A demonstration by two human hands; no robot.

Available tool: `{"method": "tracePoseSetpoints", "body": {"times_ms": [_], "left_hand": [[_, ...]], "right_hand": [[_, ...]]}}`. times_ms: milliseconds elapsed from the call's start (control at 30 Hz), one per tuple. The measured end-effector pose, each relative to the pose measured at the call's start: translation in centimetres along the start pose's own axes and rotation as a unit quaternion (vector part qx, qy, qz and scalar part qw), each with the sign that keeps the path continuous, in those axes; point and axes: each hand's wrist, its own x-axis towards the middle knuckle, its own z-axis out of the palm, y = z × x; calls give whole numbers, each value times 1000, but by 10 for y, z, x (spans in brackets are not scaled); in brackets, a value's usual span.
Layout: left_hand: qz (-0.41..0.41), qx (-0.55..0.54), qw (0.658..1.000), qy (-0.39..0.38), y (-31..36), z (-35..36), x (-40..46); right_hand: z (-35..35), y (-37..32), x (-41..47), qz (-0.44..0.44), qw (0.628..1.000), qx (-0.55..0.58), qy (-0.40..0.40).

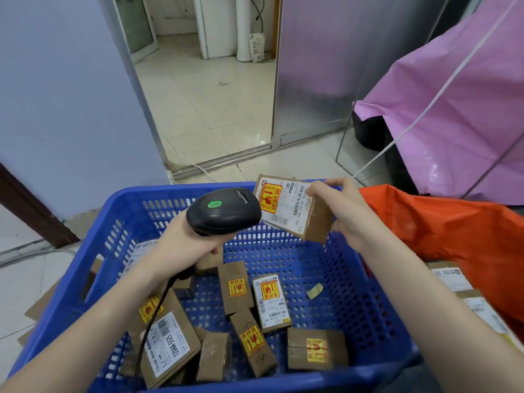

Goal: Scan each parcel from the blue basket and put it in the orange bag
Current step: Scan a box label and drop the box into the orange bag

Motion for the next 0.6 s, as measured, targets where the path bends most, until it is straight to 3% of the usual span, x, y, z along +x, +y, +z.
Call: {"method": "tracePoseSetpoints", "body": {"times_ms": [333, 600], "left_hand": [[2, -5, 1000, -15, 61, 103, 12], [48, 18, 995, -86, 102, 209, 22]], "right_hand": [[-146, -10, -27, -78, 979, 120, 145], [-255, 71, -31, -18, 954, 91, 283]]}}
